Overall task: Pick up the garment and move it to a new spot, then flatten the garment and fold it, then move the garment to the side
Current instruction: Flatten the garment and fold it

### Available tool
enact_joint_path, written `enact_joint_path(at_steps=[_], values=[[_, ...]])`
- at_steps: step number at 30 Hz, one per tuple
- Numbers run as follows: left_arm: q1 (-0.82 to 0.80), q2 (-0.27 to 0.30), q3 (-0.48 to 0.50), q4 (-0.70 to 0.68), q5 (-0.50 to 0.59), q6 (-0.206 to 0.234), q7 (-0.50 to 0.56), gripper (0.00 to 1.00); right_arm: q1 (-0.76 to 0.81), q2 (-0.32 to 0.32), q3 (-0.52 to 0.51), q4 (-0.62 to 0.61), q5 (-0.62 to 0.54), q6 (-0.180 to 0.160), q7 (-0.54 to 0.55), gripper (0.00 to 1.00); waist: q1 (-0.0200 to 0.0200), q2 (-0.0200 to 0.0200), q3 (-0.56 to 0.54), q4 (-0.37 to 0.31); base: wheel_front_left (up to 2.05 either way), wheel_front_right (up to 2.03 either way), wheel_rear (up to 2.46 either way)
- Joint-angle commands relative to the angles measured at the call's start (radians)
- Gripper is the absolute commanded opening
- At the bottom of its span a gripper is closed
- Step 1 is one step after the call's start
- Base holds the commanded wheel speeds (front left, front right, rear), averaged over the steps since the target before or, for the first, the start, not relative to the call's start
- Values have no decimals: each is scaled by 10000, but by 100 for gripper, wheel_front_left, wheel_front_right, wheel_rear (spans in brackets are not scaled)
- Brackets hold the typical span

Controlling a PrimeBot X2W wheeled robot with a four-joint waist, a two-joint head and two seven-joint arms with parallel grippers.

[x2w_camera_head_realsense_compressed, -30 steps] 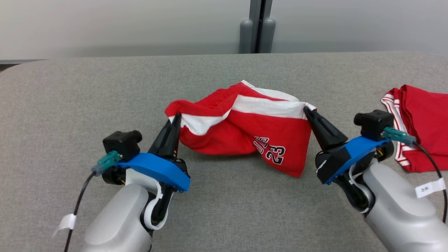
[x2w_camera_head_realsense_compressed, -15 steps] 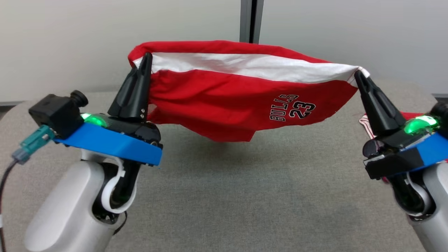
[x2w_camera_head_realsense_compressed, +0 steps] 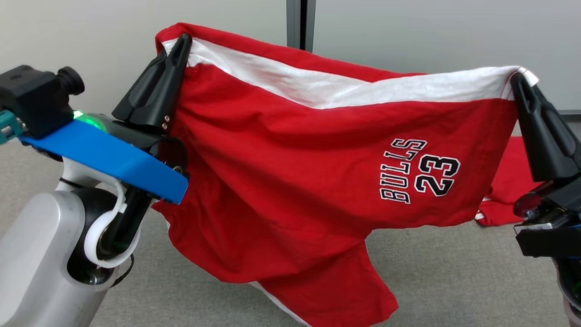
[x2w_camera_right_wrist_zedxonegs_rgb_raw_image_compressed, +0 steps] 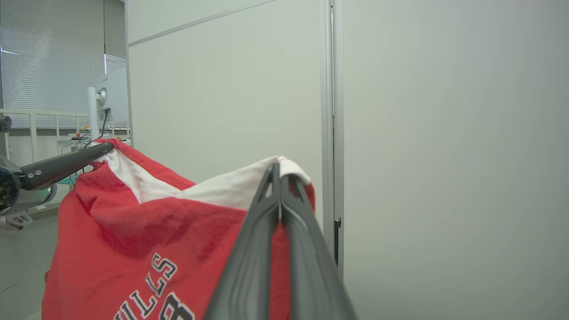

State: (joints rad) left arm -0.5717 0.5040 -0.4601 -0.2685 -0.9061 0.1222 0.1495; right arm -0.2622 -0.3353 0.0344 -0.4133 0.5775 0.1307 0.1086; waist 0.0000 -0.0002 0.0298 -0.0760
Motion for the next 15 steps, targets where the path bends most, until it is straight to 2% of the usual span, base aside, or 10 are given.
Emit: enact_joint_path(at_steps=[1, 5, 9, 10, 11, 15], values=[[-327, -51, -68, 295, -95, -92, 172, 0, -56, 118, 40, 132, -101, 1, 181, 0, 0, 2, 265, -5, 0, 0, 0], [-1042, -299, -120, 1346, -158, -295, 292, 0, -893, 337, 340, 1049, -264, 1, 231, 0, 0, 2, 961, -168, 0, 0, 0], [-2276, -745, -169, 2631, 67, -624, 41, 0, -2449, 425, 631, 2522, -447, 1, -164, 0, 0, 2, 1580, -346, 0, 0, 0], [-2276, -745, -169, 2631, 67, -624, 41, 0, -2449, 425, 631, 2522, -447, 1, -164, 0, 0, 2, 1580, -346, 0, 0, 0], [-2950, -1124, -104, 3306, 132, -772, -297, 0, -3368, 521, 632, 3291, -653, 1, -572, 0, 0, 2, 1803, -431, 0, 0, 0], [-3701, -1637, -18, 4309, 217, -1049, -898, 0, -4414, 701, 680, 4317, -931, 1, -1256, 0, 0, 2, 2051, -529, 0, 0, 0]])
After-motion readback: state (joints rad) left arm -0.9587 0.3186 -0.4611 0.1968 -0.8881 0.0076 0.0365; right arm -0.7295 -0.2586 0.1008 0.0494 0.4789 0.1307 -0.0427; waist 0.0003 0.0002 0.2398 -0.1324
